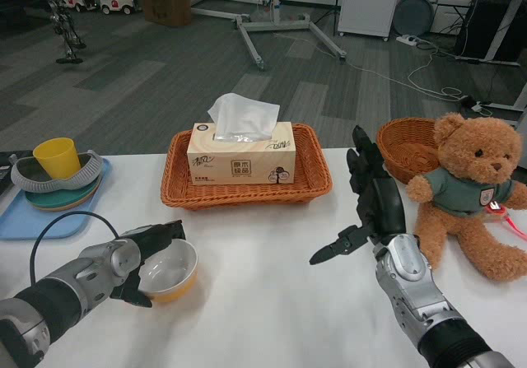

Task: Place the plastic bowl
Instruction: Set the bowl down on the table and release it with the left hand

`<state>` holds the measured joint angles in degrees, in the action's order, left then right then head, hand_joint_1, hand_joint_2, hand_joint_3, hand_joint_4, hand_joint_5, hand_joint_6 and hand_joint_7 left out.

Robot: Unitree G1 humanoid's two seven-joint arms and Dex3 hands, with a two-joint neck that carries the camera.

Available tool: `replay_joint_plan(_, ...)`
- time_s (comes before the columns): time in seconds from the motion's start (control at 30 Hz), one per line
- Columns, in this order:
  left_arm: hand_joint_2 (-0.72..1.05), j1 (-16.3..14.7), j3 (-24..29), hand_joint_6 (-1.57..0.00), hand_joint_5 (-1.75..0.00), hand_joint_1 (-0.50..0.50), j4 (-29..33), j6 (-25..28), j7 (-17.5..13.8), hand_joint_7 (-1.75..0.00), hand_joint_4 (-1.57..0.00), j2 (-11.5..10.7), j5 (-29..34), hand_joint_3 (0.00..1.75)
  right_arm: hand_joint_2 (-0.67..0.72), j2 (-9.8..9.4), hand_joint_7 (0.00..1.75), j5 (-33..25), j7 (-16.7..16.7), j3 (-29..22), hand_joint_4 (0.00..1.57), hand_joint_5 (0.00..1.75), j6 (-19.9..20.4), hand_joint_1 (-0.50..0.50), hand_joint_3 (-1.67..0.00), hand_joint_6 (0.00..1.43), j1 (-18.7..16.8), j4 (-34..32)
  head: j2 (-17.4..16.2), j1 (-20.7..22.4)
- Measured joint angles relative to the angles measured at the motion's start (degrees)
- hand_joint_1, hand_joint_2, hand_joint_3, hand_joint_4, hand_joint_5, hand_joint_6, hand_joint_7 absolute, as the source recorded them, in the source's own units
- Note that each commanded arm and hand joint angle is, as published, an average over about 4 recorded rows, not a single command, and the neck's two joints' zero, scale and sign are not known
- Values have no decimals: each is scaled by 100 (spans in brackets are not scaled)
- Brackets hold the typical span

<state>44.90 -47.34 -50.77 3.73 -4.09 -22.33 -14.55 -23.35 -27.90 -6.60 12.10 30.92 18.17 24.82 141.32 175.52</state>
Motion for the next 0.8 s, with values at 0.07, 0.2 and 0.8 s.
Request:
replay_joint_plan(0.07, 58, 0, 0, -94, -175, -50, -180, -139, 103, -168, -127, 81, 11, 175, 34, 2, 0, 0, 0, 2, 0, 0, 0, -46, -8, 0, 0, 7, -7, 14)
replay_joint_plan(0.2, 67, -1, 4, -75, -175, -50, -526, -446, 378, -162, -97, 262, 41, 175, 34, 12, 0, 0, 2, 11, 0, 0, 0, -46, -8, 0, 0, 14, -44, 47)
replay_joint_plan(0.8, 105, -275, 398, 0, -105, -48, -22, -324, 159, -17, 0, 364, -230, 175, 34, 16, 0, -3, 6, 15, 0, 0, 4, -46, -8, 0, 0, 16, -116, 174)
